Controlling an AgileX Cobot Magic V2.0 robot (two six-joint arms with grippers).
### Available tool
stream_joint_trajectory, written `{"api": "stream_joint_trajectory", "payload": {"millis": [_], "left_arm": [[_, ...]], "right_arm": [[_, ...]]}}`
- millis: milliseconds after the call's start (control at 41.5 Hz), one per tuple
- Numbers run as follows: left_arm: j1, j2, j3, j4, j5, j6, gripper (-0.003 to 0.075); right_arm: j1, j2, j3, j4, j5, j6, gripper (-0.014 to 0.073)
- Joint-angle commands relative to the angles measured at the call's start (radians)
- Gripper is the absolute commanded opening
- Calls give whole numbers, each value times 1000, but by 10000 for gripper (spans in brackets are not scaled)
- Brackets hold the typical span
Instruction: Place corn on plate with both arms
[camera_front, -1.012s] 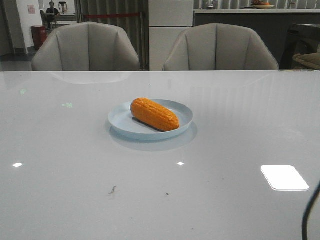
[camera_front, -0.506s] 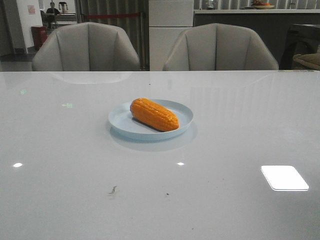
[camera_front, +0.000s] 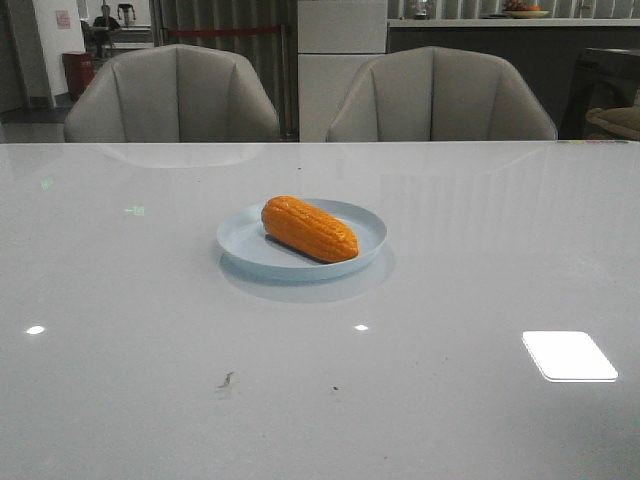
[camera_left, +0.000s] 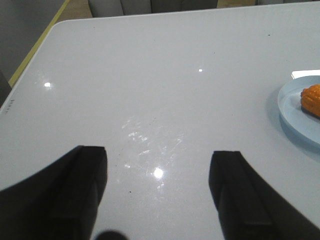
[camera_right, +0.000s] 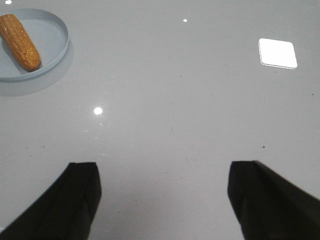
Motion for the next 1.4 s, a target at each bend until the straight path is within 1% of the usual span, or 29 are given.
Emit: {"api": "stream_joint_trajectory", "payload": {"millis": [0,410,506,675,747,843,988,1084,1229,1301,1373], "left_arm": [[2,-4,-28,-6,-74,-12,487],[2,-4,-26,-6,-74,-12,487],[2,-11,-4,-15,-99,-12,482],[4,-87,94,-138,-207,-3,418],[4,-149,164,-153,-299,-3,390],[4,-260,257,-153,-403,-3,328],[4,-434,343,-153,-426,-3,200],[4,-564,403,-153,-426,-3,87],[4,-740,491,-151,-426,-3,96],[4,-725,529,-145,-462,-3,96],[4,-716,564,-145,-464,-3,96]], "right_arm": [[-5,1,-27,1,-69,-10,624],[-5,1,-27,1,-69,-10,624],[-5,1,-27,1,-69,-10,624],[-5,1,-27,1,-69,-10,624],[-5,1,-27,1,-69,-10,624],[-5,1,-27,1,-69,-10,624],[-5,1,-27,1,-69,-10,624],[-5,1,-27,1,-69,-10,624],[-5,1,-27,1,-69,-10,624],[-5,3,-27,1,-69,-10,624],[-5,3,-27,1,-69,-10,624]]}}
